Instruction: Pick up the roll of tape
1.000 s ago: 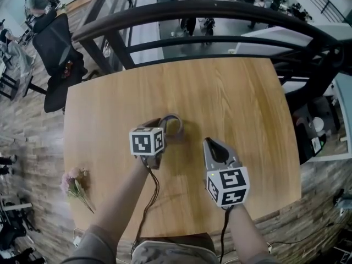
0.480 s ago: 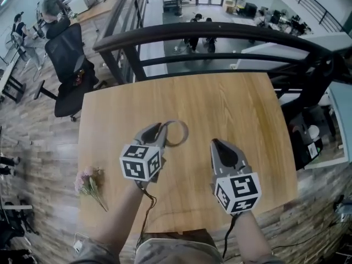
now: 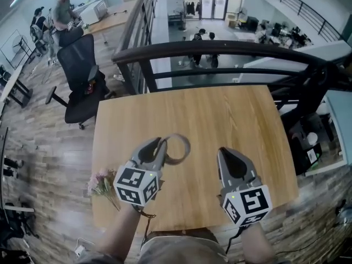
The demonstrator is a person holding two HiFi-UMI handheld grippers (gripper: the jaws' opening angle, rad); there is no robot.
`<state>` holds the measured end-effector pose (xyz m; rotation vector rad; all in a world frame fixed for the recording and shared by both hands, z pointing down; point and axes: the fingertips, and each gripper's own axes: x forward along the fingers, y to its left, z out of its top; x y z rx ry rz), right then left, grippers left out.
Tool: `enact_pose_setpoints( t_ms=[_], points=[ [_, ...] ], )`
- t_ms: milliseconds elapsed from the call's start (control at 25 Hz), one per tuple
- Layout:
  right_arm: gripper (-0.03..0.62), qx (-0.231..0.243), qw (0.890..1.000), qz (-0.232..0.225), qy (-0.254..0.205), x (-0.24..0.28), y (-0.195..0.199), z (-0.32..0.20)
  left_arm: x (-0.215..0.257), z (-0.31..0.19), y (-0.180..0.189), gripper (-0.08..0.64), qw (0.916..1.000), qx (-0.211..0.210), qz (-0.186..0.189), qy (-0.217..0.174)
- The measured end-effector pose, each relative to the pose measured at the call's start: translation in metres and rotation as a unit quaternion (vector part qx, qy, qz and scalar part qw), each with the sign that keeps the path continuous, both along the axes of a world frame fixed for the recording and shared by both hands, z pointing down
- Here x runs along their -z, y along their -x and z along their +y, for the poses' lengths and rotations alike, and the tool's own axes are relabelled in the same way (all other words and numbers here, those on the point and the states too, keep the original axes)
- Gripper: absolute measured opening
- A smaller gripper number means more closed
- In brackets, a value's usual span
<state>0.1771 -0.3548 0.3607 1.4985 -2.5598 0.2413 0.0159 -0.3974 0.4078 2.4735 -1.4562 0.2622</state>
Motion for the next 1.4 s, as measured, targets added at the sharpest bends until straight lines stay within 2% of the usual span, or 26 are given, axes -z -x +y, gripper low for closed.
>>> enact_pose_setpoints(
  t_ms=[240,560,880,1400],
  points=[
    [0.015,0.009,1.000,0.004,-0.020,0.030,0.015,0.033,0.034,0.037,0.017,0.052,0.9997,-0.003,0.006,-0.022],
    [0.015,0.022,0.999,0.007,-0.028,0.045,0.027,0.067,0.063,0.081,0.023,0.052,0.9987,-0.013,0.016,-0.046],
    [0.015,0.043,0.998,0.011,-0.038,0.055,0.034,0.094,0.067,0.119,0.017,0.054,0.9984,-0.033,0.027,-0.036],
    [0.015,0.052,0.998,0.016,-0.027,0.048,0.044,0.103,0.072,0.133,0.022,0.054,0.9985,-0.030,0.022,-0.041]
  ],
)
